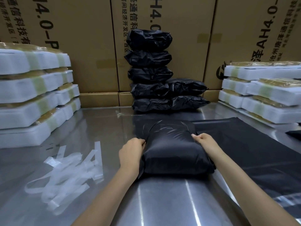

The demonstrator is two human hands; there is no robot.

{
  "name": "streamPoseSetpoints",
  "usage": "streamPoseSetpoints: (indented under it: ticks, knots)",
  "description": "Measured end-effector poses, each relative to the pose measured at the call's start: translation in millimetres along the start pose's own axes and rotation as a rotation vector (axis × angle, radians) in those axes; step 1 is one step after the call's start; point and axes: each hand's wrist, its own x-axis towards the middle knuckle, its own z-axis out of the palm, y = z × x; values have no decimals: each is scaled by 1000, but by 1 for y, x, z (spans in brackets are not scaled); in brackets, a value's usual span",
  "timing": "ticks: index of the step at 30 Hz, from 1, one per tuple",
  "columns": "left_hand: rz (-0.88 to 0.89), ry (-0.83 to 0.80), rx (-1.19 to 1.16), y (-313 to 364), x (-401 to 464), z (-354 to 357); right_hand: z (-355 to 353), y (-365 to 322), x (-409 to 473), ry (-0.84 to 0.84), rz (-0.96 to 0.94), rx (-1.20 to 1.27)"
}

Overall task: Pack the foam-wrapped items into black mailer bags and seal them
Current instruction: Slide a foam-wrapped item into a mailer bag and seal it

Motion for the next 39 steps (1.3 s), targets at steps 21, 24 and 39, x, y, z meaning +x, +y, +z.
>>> streamPoseSetpoints:
  ticks: [21, 24, 39]
  knots:
    - [328, -475, 615, -12, -32, -45, -17, 5, -11, -240, 157, 35]
    - [165, -477, 417, -9, 6, -74, -32, -6, 2, -160, 120, -169]
    - [-195, -271, -1069, 19, 61, 17, 24, -12, 33, -258, 1, 344]
